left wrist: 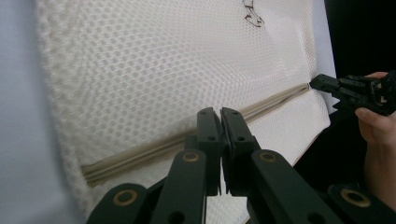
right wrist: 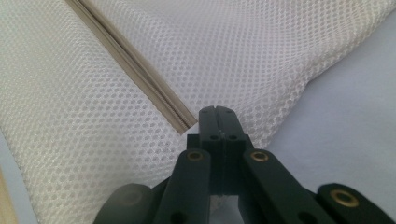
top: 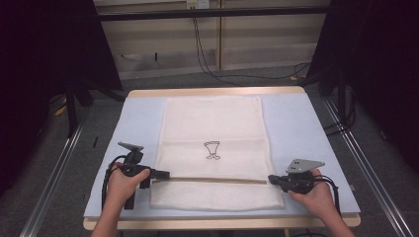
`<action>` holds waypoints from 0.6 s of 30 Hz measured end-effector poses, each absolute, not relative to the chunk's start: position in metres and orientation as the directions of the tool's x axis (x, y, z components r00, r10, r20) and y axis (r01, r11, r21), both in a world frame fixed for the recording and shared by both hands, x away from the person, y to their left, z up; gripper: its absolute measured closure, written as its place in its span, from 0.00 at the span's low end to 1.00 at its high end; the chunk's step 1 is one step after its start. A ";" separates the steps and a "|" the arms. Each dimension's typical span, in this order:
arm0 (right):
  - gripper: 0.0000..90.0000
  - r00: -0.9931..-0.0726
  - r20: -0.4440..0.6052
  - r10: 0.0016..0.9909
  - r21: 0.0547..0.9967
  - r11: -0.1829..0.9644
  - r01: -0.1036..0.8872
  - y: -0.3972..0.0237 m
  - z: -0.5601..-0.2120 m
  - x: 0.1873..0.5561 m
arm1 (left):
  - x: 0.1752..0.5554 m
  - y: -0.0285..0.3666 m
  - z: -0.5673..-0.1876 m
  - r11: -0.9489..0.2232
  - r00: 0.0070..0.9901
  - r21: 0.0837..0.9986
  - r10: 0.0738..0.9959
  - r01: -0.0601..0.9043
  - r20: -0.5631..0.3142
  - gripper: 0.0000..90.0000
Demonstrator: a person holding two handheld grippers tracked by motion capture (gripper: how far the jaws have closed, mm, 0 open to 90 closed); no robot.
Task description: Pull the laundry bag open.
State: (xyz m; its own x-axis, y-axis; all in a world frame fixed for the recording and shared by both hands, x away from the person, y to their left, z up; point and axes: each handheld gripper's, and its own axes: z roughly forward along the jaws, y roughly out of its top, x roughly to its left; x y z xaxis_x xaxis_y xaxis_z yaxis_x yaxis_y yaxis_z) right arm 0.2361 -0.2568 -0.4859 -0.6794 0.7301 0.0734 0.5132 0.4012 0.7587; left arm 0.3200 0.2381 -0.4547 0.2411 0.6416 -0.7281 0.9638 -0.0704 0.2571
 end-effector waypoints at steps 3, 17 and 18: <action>1.00 -0.680 0.076 0.729 0.760 0.400 0.513 -0.257 -0.486 0.236 | 0.320 0.245 -0.456 -0.066 0.240 0.260 0.645 0.963 -0.725 0.97; 1.00 -0.680 0.073 0.729 0.758 0.403 0.513 -0.256 -0.486 0.235 | 0.316 0.282 -0.462 -0.009 0.187 0.249 0.689 0.968 -0.700 0.97; 1.00 -0.680 0.073 0.729 0.758 0.403 0.513 -0.256 -0.486 0.235 | 0.316 0.284 -0.463 -0.003 0.178 0.243 0.691 0.970 -0.701 0.97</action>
